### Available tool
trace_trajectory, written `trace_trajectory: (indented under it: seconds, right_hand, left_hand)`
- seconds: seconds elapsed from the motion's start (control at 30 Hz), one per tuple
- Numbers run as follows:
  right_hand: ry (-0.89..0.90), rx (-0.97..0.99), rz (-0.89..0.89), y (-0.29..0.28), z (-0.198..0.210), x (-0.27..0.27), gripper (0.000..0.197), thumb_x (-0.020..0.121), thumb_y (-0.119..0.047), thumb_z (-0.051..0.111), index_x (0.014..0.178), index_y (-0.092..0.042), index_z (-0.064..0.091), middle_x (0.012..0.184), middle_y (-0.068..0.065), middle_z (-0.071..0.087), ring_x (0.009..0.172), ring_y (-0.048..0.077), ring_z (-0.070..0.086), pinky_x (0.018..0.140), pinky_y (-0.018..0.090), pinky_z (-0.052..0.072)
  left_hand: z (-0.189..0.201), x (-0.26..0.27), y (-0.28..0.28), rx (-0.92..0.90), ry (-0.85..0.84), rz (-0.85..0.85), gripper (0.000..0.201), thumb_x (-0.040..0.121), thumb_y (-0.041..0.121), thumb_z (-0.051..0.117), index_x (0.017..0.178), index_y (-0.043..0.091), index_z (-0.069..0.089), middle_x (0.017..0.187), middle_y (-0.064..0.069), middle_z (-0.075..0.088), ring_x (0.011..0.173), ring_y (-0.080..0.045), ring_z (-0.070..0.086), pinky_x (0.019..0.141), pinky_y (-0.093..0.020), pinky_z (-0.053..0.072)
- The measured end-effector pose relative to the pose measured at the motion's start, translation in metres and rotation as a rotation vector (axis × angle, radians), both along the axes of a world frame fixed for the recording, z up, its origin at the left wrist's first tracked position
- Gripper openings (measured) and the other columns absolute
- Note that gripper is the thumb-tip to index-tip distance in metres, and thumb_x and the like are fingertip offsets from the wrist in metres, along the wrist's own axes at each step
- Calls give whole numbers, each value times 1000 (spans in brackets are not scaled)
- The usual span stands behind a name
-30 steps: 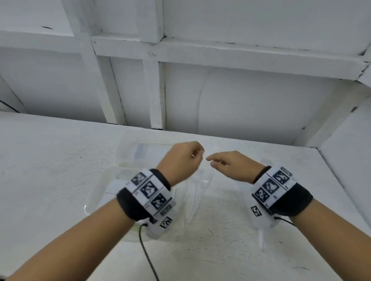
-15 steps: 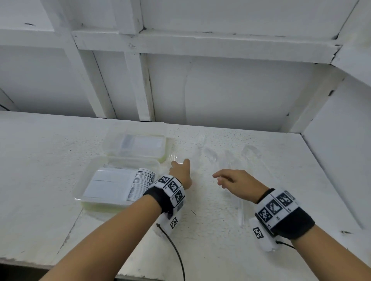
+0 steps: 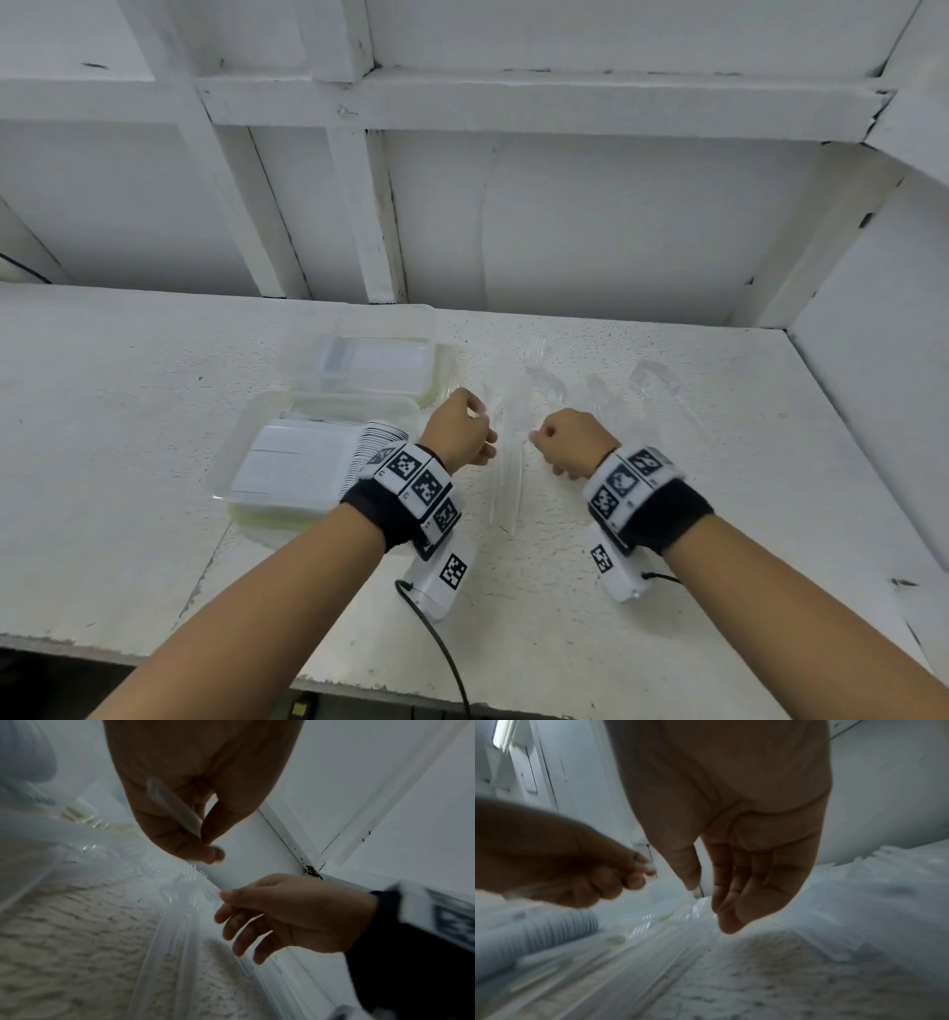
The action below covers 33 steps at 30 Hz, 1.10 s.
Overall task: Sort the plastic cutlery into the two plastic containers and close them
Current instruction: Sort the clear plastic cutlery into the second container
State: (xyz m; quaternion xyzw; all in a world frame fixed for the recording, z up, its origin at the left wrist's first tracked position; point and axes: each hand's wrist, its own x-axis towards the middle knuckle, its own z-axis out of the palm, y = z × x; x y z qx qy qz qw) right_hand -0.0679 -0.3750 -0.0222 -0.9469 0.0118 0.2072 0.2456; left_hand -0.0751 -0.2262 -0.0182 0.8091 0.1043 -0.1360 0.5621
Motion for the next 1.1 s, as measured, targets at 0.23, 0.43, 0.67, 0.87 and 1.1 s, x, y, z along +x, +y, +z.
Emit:
trace_trajectory:
  seconds: [0.23,0.43,0.67,0.87,1.1]
  right_hand:
    - [62,-122,-3,28,-14,8,34,88,-30,61,65,-14,42,64,1,49,60,16,52,53,23,39]
    - [171,311,-275,-1,-1,-11,24,95,-19,49,78,-2,50,67,12,60,60,26,62,62,38,58]
    - [136,460,-452,-19,11,-28,13,98,-12,35,86,-9,38,72,10,47,54,15,43,42,22,44]
    - [-25,284,-306,-9,-1,-12,39,89,-9,43,56,-17,25,55,0,27,47,13,26,46,22,22]
    - [-19,-15,-162,39,-4,19,38,90,-41,55,66,-13,43,62,0,47,53,13,43,48,24,33]
  left_hand:
    - [-7,6,7,224,-55,-69,21,91,10,39,70,12,36,63,-3,34,52,-15,31,51,-26,28]
    - [-17,5,-6,445,129,-217,33,93,17,45,62,11,34,60,-1,35,53,-16,38,46,-23,29]
    - [-20,10,-16,569,176,-279,31,92,13,46,63,10,36,65,-2,40,83,-21,47,50,-20,33]
    - [-4,3,-7,245,181,-115,31,96,9,32,120,-7,45,97,-18,53,96,-31,55,80,-36,46]
    - [2,-10,10,42,205,-29,27,100,18,21,77,17,34,68,-6,38,51,-16,34,46,-20,32]
